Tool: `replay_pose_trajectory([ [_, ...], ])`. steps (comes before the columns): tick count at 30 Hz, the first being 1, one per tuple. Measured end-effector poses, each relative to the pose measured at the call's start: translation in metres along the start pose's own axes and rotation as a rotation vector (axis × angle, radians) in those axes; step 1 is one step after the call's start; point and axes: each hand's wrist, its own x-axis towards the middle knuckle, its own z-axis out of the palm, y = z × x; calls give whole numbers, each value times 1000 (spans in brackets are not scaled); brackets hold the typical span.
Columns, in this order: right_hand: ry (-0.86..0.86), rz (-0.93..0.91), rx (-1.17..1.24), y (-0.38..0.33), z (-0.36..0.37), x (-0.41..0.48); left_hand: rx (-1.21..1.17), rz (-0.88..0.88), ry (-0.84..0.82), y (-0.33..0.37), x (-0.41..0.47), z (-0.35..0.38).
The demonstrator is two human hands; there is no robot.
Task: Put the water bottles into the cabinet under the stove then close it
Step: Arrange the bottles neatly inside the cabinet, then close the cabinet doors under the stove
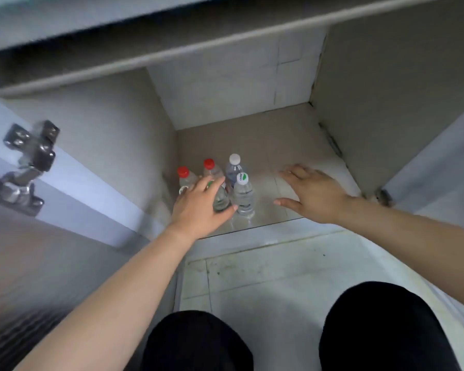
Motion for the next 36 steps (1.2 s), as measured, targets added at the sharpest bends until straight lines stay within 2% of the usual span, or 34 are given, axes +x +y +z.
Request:
replay_pose_trajectory([
  [4, -99, 134, 60, -34, -69, -76, 19, 29, -45, 41, -45, -71],
  [9, -141, 211, 124, -89, -180, -158, 10, 71, -115, 77, -108, -183],
  [15, -136, 328, 251, -175, -310, -250, -27, 155, -134, 107, -186, -349],
  [19, -100, 345, 272, -220, -367, -296, -40, 169, -108, 104, -231, -428],
  [23, -47, 307, 254, -251, -391, -318, -22, 174, -48, 88, -270, -457],
  [30, -7, 199, 336, -314, -388, -330, -28, 68, -2, 55, -354, -472],
  [36, 27, 210, 358, -373, -390, -314, -10, 89, 32, 0, -373, -486],
])
